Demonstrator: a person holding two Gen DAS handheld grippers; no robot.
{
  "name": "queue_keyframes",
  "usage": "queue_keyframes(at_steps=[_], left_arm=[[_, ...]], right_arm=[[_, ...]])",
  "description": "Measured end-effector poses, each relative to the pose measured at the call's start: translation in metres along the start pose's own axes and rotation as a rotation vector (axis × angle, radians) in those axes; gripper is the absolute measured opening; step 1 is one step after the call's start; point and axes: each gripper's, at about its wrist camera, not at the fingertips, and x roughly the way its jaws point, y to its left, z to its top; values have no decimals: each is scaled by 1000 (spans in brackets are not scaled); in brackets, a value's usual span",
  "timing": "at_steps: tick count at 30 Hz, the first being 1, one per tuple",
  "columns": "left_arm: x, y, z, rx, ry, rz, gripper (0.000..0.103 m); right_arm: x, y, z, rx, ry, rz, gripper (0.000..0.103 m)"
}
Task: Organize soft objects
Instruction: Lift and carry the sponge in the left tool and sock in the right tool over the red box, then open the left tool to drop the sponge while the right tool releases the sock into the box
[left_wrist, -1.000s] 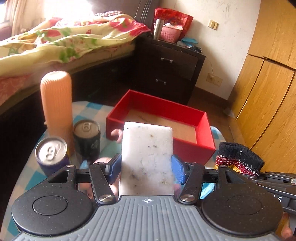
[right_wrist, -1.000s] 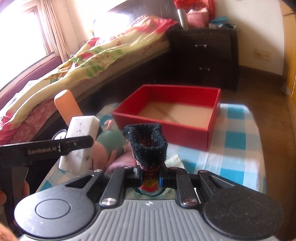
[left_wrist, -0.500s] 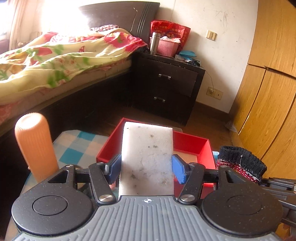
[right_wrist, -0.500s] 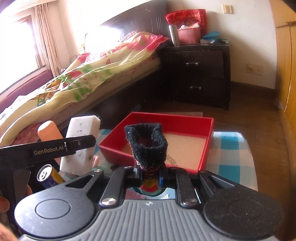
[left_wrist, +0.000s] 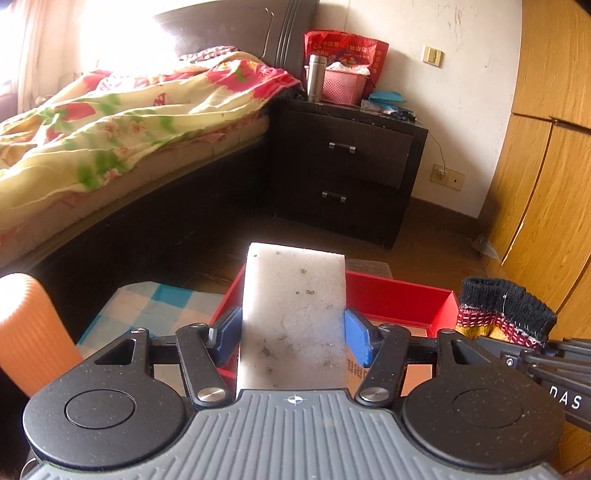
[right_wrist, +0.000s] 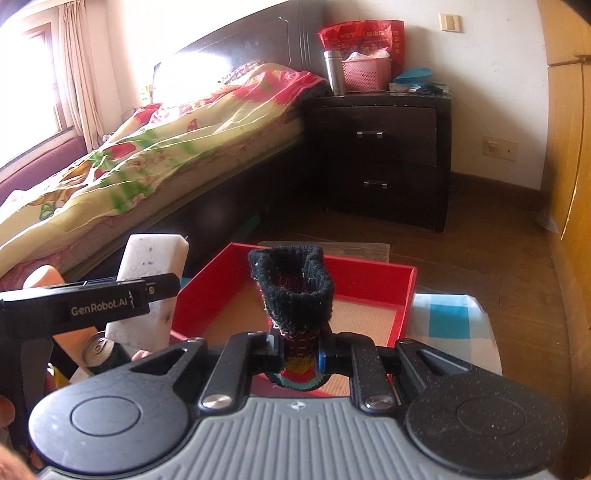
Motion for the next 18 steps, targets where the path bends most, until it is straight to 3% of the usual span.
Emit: queue_keyframes(at_steps=[10, 18], left_arm=[[61, -7, 14, 27, 44, 64, 60], [101, -9, 18, 65, 92, 104, 62]], right_arm=[[53, -12, 13, 15, 21, -27, 0], [100, -33, 7, 50, 87, -52, 0]])
